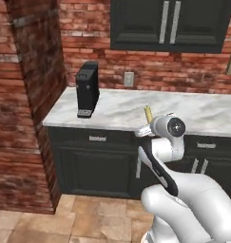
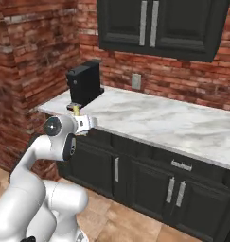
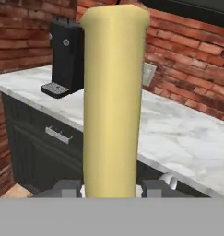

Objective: Pick the candle and candle from the dining table and place them in the open cabinet. Close the cabinet after placing the objects.

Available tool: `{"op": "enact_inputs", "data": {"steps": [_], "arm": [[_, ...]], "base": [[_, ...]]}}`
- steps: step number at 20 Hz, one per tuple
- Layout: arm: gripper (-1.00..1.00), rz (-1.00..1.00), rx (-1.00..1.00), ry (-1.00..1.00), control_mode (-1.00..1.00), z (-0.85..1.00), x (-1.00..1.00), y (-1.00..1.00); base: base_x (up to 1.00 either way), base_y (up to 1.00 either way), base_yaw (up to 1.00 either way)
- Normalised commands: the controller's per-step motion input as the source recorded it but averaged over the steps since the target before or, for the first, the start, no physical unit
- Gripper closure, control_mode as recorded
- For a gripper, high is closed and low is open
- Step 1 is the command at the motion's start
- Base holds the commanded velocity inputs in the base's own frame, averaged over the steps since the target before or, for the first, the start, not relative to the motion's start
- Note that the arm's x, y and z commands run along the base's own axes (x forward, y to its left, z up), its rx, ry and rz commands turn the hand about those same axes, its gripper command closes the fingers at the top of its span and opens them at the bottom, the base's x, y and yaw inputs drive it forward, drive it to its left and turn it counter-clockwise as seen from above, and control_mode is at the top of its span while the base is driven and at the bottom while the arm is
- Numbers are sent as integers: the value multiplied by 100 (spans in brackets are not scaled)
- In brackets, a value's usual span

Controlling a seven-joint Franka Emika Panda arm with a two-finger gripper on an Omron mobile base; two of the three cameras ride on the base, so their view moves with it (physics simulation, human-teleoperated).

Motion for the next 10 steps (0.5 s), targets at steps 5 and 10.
{"op": "enact_inputs", "data": {"steps": [5, 10], "arm": [[100, 0, 0, 0, 100, 0, 0, 0], [100, 0, 0, 0, 100, 0, 0, 0]], "base": [[0, -40, -66], [0, -43, -65]]}}
